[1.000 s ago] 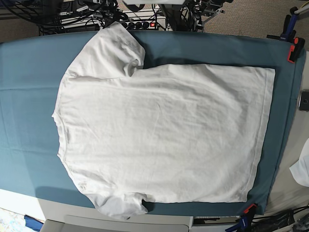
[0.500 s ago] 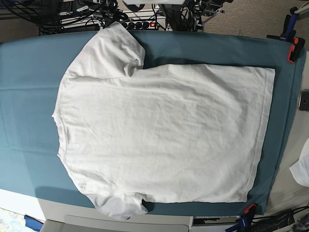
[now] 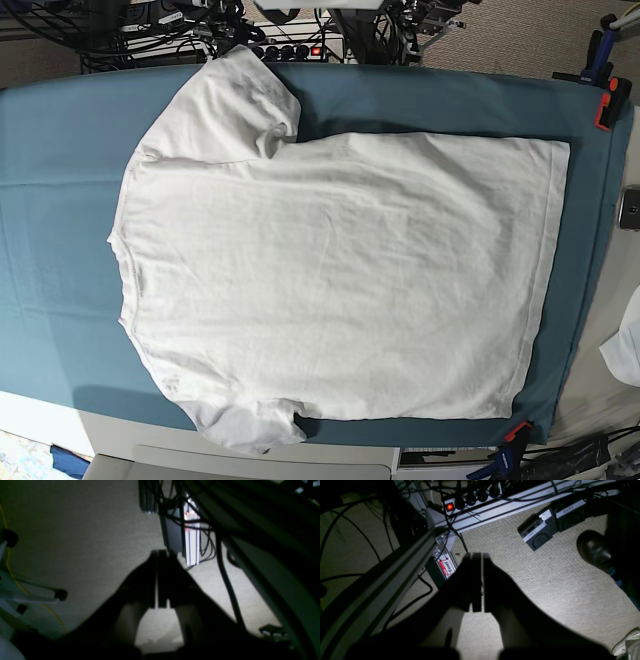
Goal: Fold the T-shirt properly
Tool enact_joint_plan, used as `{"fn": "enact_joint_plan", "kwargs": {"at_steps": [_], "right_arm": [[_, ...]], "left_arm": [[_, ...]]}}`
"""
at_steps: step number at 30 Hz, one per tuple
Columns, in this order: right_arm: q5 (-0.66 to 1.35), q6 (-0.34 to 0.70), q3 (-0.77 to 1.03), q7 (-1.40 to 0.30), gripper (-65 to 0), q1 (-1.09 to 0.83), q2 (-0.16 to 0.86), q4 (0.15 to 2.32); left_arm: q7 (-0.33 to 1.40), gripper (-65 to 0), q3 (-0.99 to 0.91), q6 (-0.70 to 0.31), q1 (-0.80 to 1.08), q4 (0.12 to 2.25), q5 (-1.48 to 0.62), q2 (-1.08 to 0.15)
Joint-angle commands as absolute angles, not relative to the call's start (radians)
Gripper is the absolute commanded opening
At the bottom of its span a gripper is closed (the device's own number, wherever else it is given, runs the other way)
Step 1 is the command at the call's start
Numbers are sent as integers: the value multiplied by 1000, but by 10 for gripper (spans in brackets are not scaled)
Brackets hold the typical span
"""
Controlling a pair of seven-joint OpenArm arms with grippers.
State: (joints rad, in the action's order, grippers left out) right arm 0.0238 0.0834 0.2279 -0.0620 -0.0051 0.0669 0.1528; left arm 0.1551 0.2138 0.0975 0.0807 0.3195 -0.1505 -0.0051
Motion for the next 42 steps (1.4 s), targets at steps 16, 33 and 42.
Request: {"fn": "enact_joint_plan", "kwargs": {"at_steps": [16,33,42], "right_arm": [[-22,89,228,-105,-637,-228,130,434],[102,184,233,-203,-637,-746,276,1124],[255,183,378,-247,-637,-981,254,1624]], "left_arm": [[294,-650,213,115,250,594,-162,-121],[445,-650,140,112,735,1365,-162,-432],[522,-650,-123,-31,1020,1842,-284,-510]]}}
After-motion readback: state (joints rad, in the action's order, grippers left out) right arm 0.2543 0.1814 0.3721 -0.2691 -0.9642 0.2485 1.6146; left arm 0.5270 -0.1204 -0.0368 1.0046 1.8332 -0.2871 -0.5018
